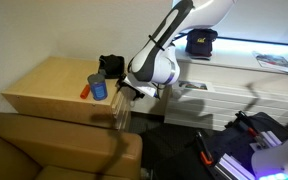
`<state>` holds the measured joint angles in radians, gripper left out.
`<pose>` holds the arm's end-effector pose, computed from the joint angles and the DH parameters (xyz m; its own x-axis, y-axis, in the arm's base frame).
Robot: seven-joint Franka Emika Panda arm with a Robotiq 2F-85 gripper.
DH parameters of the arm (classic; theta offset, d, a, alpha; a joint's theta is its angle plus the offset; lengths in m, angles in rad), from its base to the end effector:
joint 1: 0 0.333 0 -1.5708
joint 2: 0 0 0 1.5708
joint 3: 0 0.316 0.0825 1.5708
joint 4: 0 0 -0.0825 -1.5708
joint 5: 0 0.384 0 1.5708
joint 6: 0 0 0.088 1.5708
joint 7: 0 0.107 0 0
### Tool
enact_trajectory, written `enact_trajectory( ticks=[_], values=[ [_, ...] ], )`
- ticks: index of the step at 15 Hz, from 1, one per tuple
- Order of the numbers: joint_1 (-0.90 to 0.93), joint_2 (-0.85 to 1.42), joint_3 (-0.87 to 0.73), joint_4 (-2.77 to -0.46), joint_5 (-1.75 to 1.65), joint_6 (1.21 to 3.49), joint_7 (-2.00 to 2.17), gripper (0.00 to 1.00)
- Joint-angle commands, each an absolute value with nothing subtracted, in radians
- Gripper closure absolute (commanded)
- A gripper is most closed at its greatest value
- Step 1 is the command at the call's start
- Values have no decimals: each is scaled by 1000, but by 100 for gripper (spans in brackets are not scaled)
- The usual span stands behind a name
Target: Pull the nightstand shelf out
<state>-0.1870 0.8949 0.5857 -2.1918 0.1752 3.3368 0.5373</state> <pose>0.5064 0.2122 0.0723 0.8381 -0.5444 -0.0353 -0.4865 -0.7166 -0.4998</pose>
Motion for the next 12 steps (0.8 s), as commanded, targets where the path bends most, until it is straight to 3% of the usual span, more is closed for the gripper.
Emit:
enact_trajectory(
  ticks=[1,6,12],
  values=[
    [-116,905,544,-2169,246,3384,510,0],
    [77,942,368,-2124,338,3454,521,0],
    [28,998,412,-2040,322,3456,532,0]
  ],
)
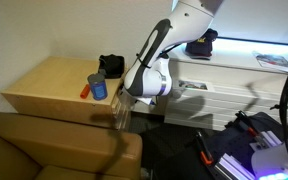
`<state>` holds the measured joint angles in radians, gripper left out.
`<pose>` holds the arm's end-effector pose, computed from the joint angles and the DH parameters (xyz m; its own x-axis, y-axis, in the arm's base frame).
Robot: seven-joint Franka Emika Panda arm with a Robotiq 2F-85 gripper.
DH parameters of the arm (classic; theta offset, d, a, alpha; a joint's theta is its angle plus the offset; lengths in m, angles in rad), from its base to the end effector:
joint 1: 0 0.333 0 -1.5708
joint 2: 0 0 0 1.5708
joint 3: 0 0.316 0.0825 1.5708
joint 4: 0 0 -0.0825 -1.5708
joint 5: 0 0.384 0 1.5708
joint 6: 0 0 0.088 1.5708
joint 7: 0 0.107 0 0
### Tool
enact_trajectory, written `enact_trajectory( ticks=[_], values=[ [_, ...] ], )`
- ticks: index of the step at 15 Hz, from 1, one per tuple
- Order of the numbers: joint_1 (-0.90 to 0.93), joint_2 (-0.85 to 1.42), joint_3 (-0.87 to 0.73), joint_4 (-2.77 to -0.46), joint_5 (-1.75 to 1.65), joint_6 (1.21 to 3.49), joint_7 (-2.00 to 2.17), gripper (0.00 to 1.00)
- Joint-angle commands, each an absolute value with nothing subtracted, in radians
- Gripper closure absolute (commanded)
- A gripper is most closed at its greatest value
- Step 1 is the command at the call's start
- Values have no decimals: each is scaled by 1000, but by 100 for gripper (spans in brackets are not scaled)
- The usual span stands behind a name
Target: Pull the nightstand shelf out
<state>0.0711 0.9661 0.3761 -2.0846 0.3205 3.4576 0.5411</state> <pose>0.5119 0.2145 0.0279 0.7828 -0.6143 0.0994 -0.5199 -0.7334 -0.4381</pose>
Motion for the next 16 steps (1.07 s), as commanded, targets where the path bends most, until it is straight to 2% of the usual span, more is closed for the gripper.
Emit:
enact_trajectory(
  ticks=[1,16],
  values=[
    [18,997,422,-2038,320,3456,532,0],
    [43,1023,427,-1996,317,3398,502,0]
  ],
)
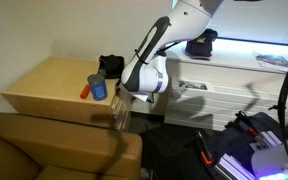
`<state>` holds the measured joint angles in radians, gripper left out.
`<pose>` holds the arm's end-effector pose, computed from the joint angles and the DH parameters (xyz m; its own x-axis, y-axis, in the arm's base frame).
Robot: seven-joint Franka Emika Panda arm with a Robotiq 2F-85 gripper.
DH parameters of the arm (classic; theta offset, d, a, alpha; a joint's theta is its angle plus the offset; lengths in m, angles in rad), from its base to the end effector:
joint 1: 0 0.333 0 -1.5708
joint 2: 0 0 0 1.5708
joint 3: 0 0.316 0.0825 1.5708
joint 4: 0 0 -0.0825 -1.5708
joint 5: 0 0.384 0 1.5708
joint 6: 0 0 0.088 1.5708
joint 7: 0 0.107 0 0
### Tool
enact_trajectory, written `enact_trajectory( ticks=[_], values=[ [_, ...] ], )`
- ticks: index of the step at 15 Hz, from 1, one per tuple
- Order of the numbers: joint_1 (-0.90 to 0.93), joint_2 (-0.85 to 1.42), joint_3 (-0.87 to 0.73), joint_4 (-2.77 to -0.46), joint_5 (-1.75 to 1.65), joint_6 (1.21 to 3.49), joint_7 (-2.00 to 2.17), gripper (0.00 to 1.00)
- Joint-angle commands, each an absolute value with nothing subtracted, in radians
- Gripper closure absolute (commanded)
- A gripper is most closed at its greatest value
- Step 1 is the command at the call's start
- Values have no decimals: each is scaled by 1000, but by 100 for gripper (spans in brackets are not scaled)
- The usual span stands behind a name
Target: Pull the nightstand shelf out
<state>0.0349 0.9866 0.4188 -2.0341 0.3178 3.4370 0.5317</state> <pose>0.5283 0.2217 0.0339 0.7756 -0.6264 0.0776 -0.5237 -0.7072 -0.4749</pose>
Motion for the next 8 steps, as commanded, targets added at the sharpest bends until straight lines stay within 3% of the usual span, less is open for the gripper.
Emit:
enact_trajectory(
  ticks=[1,8],
  values=[
    [47,1030,425,-1994,315,3386,496,0],
    [210,1029,281,-1976,337,3423,442,0]
  ],
)
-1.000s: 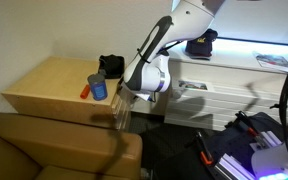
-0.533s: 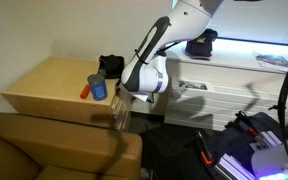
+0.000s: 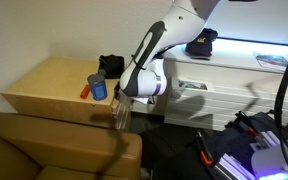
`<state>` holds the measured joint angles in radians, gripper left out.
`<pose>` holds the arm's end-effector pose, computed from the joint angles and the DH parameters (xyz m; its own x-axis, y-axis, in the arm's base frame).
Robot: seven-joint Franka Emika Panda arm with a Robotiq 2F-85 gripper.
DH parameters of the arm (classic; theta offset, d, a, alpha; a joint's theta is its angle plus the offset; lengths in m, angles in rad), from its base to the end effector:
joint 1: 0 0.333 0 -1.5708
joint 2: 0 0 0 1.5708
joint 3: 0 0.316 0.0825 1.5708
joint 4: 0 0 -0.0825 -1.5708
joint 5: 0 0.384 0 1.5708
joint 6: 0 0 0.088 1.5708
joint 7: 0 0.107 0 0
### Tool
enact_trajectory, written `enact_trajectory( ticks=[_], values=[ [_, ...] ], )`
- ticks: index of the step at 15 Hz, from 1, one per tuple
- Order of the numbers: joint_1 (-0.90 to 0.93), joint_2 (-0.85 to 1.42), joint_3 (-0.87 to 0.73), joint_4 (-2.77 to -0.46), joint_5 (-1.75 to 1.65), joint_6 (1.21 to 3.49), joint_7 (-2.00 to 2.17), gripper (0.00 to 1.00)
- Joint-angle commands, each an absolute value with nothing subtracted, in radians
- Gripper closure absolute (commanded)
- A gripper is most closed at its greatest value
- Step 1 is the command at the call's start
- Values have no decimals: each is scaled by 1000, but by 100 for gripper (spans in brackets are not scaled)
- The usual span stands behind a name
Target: Pull the nightstand shelf out
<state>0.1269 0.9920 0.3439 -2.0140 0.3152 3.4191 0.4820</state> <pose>0.5241 0.2313 0.0226 0.8305 -0.5404 0.1349 -0.4430 -0.7877 -0.4281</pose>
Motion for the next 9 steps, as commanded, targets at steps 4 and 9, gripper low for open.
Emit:
enact_trajectory(
  ticks=[4,9],
  values=[
    [256,999,220,-2016,386,3418,460,0],
    [319,922,132,-2123,531,3381,495,0]
  ],
)
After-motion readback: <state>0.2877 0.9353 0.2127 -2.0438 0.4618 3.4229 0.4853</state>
